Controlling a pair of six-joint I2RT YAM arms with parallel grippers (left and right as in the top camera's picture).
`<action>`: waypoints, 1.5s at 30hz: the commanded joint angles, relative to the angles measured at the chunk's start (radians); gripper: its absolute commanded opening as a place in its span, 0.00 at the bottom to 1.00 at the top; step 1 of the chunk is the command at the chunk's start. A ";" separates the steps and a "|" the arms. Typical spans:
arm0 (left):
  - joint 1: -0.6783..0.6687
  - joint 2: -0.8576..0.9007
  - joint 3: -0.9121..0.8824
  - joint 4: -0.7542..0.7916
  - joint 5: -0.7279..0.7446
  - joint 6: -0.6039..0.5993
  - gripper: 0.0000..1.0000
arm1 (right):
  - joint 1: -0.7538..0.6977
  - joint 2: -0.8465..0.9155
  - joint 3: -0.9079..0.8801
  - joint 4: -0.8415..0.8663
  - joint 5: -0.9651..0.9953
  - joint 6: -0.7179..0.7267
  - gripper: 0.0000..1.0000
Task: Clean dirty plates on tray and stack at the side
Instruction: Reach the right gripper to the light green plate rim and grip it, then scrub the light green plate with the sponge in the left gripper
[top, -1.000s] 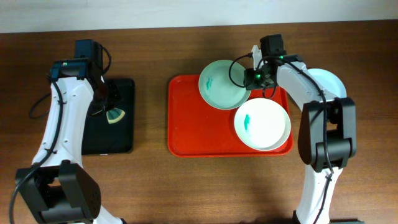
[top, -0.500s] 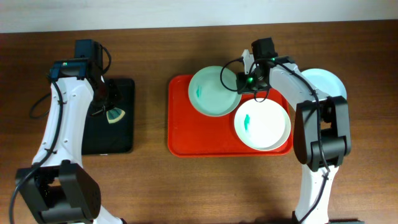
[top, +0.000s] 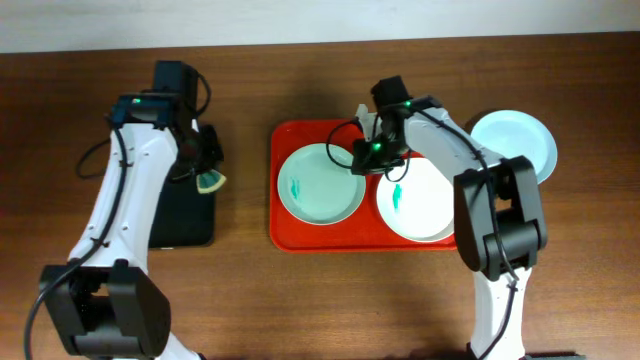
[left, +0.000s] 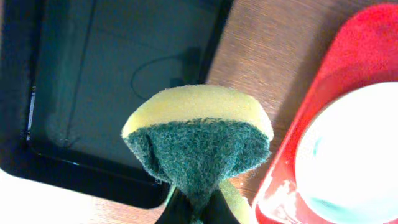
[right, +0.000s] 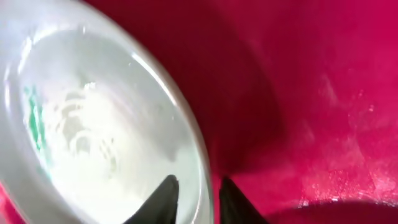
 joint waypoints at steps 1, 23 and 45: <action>-0.007 -0.006 0.005 0.002 0.007 0.020 0.00 | 0.002 0.016 -0.005 0.046 0.092 -0.006 0.27; -0.022 -0.006 -0.010 0.014 0.043 0.020 0.00 | 0.023 0.032 -0.011 -0.010 0.098 -0.114 0.04; -0.322 0.084 -0.264 0.549 0.197 -0.074 0.00 | 0.074 0.032 -0.011 -0.039 0.099 0.198 0.04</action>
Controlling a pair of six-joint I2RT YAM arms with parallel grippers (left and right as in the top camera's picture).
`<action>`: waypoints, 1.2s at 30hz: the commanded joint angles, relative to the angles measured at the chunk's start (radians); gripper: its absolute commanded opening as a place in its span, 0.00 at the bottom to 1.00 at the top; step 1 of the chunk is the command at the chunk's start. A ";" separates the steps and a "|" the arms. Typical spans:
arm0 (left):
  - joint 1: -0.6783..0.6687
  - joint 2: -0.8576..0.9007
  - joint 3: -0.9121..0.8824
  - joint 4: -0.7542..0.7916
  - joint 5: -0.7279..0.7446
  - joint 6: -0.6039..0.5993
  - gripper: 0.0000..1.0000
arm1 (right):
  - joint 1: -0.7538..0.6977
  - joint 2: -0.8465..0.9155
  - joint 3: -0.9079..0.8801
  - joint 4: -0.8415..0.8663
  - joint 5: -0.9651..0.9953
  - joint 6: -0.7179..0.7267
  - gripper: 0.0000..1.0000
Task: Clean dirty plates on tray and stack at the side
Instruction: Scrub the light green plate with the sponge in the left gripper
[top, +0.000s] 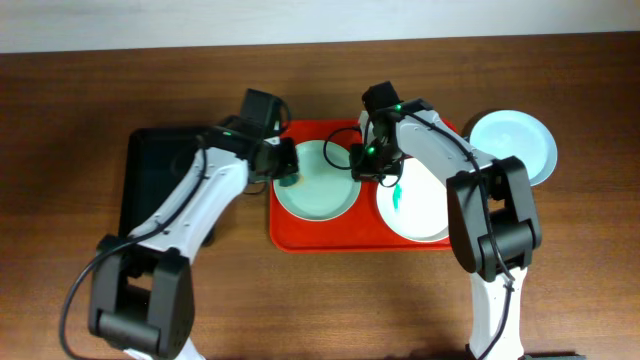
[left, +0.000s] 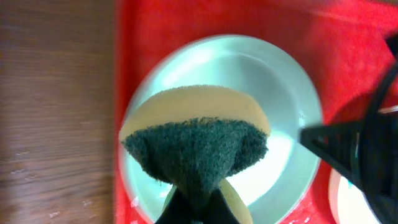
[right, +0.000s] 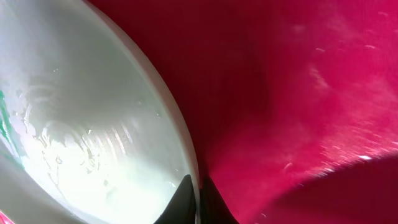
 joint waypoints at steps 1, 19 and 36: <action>-0.041 0.045 -0.009 0.030 0.025 -0.012 0.00 | 0.031 0.023 -0.011 0.018 0.052 -0.002 0.04; -0.043 0.245 -0.011 0.110 -0.179 0.017 0.00 | 0.031 0.024 -0.011 0.040 0.063 -0.002 0.04; -0.032 0.237 0.169 -0.059 0.057 0.063 0.00 | 0.031 0.024 -0.011 0.036 0.100 -0.002 0.04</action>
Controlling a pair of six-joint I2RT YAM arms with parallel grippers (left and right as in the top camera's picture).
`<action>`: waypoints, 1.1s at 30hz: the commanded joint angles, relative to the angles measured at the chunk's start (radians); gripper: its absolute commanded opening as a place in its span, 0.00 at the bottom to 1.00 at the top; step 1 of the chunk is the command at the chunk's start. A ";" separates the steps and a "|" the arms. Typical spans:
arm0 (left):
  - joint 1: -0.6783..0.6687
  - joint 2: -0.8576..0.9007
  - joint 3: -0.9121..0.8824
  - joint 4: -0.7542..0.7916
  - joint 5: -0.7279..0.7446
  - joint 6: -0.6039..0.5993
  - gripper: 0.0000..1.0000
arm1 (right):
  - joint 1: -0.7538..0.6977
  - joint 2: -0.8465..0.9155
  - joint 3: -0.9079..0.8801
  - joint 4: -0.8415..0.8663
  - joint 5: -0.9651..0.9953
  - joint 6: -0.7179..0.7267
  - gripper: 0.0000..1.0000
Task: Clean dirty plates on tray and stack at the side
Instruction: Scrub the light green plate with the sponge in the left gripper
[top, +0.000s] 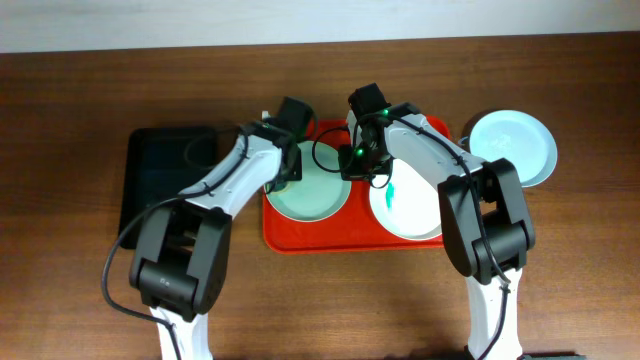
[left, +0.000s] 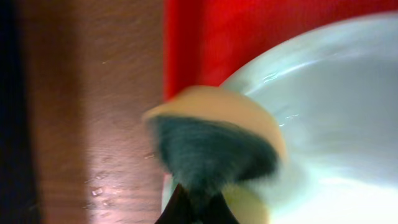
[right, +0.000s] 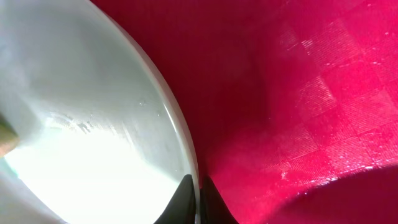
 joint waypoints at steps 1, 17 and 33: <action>0.023 0.012 0.039 0.073 0.511 0.008 0.00 | -0.007 0.023 -0.011 -0.010 0.069 0.001 0.04; 0.023 0.146 0.038 0.058 0.006 0.009 0.00 | -0.007 0.023 -0.011 -0.008 0.069 0.001 0.04; 0.039 0.040 0.222 -0.116 -0.326 -0.016 0.00 | -0.007 0.018 0.004 0.003 0.069 -0.060 0.04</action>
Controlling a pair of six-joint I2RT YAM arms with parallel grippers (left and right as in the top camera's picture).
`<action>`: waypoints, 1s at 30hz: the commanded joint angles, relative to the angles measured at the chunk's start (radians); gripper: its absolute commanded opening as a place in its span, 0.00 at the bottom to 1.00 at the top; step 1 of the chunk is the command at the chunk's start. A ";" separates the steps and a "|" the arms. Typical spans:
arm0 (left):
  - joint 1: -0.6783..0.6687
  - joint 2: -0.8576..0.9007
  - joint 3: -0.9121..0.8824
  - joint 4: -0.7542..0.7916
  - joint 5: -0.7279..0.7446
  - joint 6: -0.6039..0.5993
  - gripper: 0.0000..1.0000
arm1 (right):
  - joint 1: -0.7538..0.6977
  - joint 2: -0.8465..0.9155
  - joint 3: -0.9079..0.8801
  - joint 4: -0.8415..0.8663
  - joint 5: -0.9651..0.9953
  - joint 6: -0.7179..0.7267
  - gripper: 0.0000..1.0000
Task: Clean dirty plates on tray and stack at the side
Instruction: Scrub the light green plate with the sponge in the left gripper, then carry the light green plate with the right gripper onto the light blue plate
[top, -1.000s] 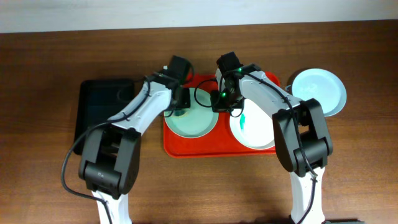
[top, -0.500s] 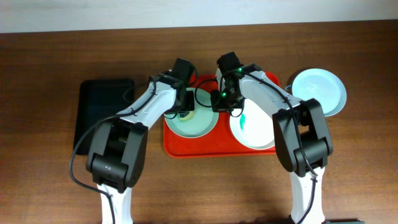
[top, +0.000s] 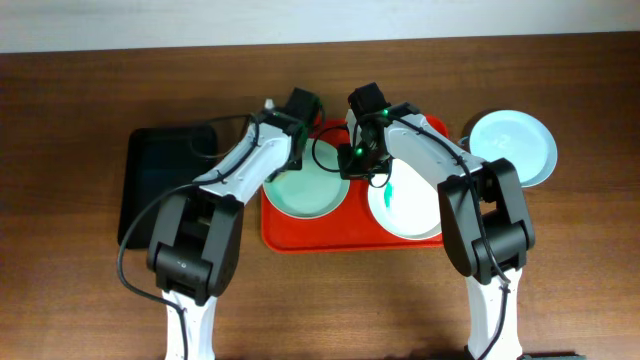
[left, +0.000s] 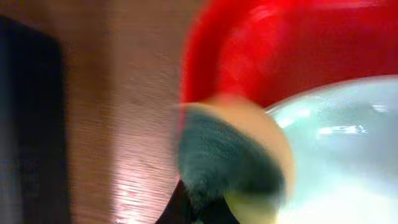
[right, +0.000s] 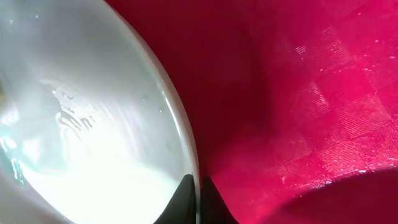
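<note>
A red tray (top: 300, 240) holds two pale plates. On the left plate (top: 310, 195) my left gripper (top: 290, 158) is shut on a yellow-and-green sponge (left: 230, 155), pressed at the plate's upper left rim (left: 336, 93). My right gripper (top: 352, 165) is shut on that plate's right rim (right: 186, 143), one finger on each side. The right plate (top: 415, 215) carries a green smear (top: 388, 195). Another pale plate (top: 515, 145) lies off the tray at the far right.
A black tray (top: 160, 185) lies on the wooden table (top: 80, 280) left of the red tray. Both arms cross over the red tray's upper middle.
The sponge has shifted slightly up and left, toward the plate's upper left rim by the tray's corner. My right gripper still pinches the plate's right rim.
First my left gripper held the sponge over the black tray while my right gripper stood open at the left plate's rim, the plate marked with a green smear. Then the right gripper was shut on the rim and the sponge over the plate. Since then the sponge sits on the plate.
</note>
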 joint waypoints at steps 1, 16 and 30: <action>0.052 -0.101 0.085 -0.061 -0.103 -0.050 0.00 | -0.007 0.013 0.018 -0.018 0.072 -0.073 0.04; 0.287 -0.245 0.055 -0.356 0.091 -0.077 0.00 | 0.191 -0.074 0.363 -0.327 1.068 -0.158 0.04; 0.389 -0.245 0.049 -0.359 0.106 -0.077 0.00 | 0.483 -0.074 0.389 -0.336 1.830 -0.487 0.04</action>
